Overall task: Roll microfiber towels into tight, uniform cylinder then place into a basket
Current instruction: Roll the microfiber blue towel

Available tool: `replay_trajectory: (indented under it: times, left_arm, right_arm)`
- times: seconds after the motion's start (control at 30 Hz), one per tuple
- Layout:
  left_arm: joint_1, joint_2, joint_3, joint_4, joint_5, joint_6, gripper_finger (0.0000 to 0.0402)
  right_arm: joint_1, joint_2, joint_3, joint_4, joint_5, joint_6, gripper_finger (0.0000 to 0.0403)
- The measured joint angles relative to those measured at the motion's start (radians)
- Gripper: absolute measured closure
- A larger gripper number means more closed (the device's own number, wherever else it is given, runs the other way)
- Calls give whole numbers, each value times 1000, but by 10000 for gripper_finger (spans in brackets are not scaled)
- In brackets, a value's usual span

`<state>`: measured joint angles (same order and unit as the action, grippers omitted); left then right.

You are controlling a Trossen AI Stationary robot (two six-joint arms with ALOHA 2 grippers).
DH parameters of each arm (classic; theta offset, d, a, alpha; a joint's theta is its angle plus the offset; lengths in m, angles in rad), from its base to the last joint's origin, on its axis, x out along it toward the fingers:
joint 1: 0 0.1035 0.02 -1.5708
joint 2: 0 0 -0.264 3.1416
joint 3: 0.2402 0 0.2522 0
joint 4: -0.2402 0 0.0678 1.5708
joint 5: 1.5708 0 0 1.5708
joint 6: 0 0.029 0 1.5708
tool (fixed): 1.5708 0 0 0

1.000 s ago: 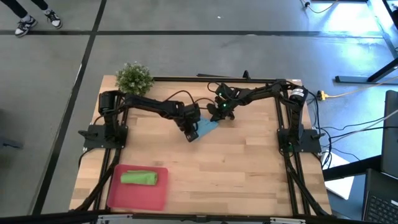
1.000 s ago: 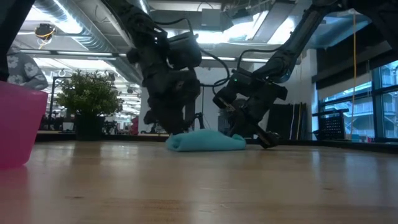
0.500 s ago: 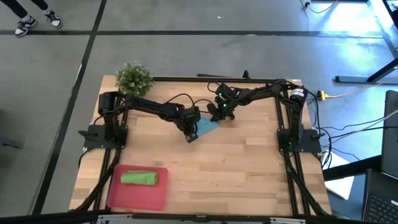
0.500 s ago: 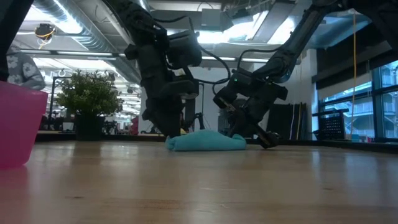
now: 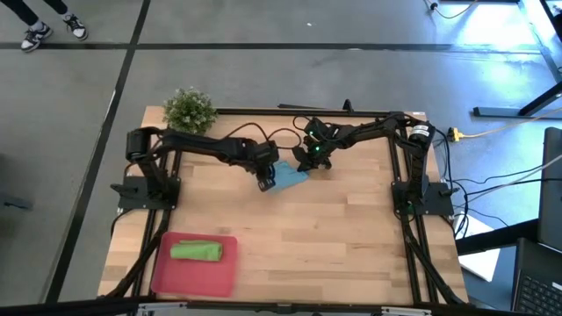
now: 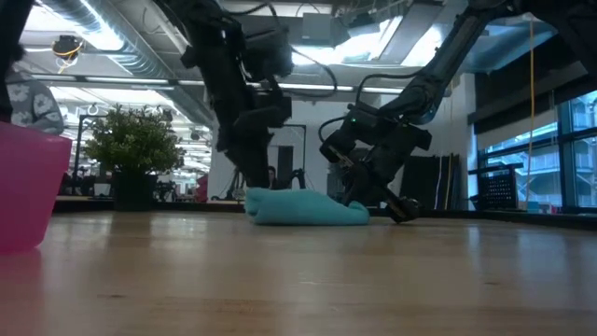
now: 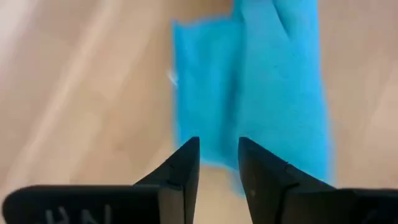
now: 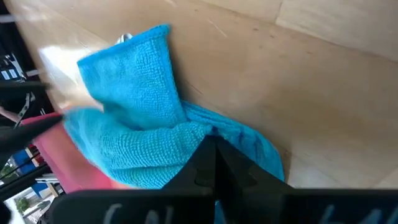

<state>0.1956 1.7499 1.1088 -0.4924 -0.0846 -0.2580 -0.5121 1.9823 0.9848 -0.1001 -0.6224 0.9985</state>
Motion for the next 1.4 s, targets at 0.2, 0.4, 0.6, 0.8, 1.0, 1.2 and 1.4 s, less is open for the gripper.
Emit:
replay_trajectory:
  times: [0.2, 0.4, 0.6, 0.8, 1.0, 1.2, 1.4]
  left_arm:
    - [1, -91, 0, 1, -67, 61, 303]
    - [-90, -112, 0, 20, -9, 177, 303]
    - [-207, -17, -1, 120, -83, 344, 303]
    - [-236, 45, 0, 116, -164, 309, 303]
    - [-237, 103, 0, 111, -223, 287, 302]
    - [-235, 155, 4, 118, -216, 285, 302]
    - [-236, 201, 9, 121, -220, 268, 302]
  right_arm:
    - [0, 0, 0, 0, 0, 0, 402]
    - [0, 0, 0, 1, 0, 3, 402]
    - [0, 0, 0, 1, 1, 0, 402]
    - [0, 0, 0, -1, 0, -7, 402]
    - [0, 0, 0, 0, 0, -9, 402]
    - [0, 0, 0, 0, -1, -11, 402]
    - [0, 0, -1, 1, -1, -13, 402]
